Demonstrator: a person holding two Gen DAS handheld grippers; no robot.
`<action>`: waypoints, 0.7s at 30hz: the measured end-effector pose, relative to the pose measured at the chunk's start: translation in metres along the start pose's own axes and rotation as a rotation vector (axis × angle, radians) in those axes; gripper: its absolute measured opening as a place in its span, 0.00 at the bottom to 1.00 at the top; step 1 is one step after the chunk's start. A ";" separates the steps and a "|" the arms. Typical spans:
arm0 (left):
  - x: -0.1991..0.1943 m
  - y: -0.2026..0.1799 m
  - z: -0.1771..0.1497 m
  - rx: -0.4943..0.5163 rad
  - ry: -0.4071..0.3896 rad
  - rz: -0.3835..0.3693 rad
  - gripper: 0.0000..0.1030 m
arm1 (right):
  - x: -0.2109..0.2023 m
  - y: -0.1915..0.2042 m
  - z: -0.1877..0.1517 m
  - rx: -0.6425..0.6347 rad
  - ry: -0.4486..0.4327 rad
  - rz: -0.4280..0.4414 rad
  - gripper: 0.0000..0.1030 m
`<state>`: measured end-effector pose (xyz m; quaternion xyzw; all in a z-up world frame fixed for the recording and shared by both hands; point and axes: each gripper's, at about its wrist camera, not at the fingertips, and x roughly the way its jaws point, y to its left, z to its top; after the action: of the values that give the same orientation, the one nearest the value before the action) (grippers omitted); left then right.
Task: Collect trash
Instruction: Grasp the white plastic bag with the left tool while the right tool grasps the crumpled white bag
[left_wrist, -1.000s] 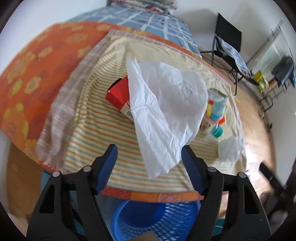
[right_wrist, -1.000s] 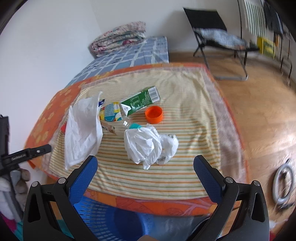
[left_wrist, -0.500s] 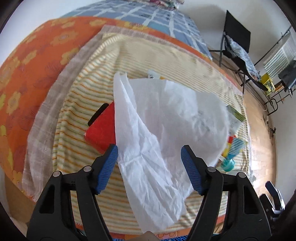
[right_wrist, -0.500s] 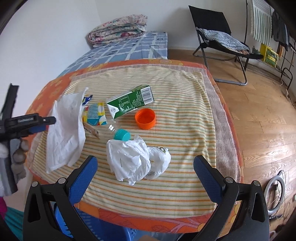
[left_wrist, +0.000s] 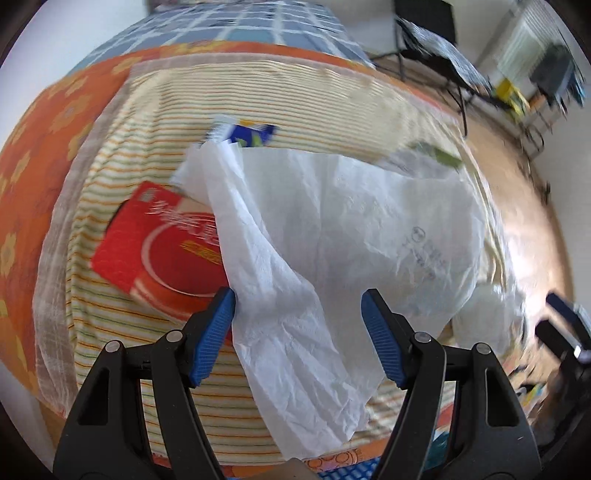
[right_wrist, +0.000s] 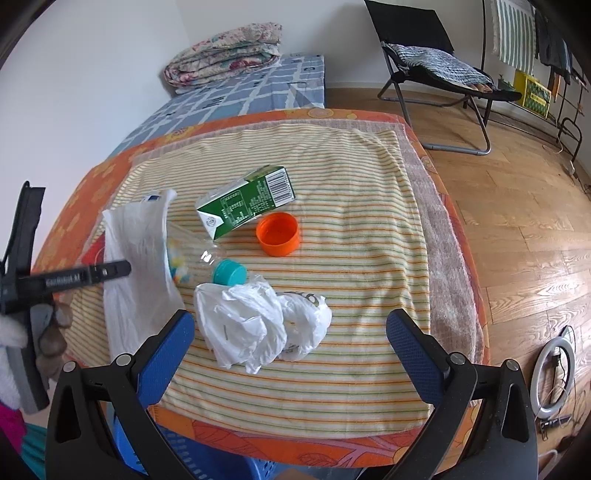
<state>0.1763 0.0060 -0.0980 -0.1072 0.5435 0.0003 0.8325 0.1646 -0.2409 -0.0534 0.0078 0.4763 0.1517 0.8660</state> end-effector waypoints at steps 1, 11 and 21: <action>0.002 -0.007 -0.003 0.025 0.006 0.007 0.74 | 0.002 -0.002 0.001 0.011 0.009 0.007 1.00; 0.017 -0.065 -0.041 0.222 0.076 -0.008 0.77 | 0.031 -0.022 0.001 0.135 0.108 0.087 1.00; 0.044 -0.097 -0.070 0.345 0.101 0.084 0.82 | 0.053 -0.020 -0.004 0.128 0.157 0.084 1.00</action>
<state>0.1420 -0.1068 -0.1474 0.0600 0.5806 -0.0633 0.8095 0.1930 -0.2459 -0.1026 0.0712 0.5509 0.1572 0.8165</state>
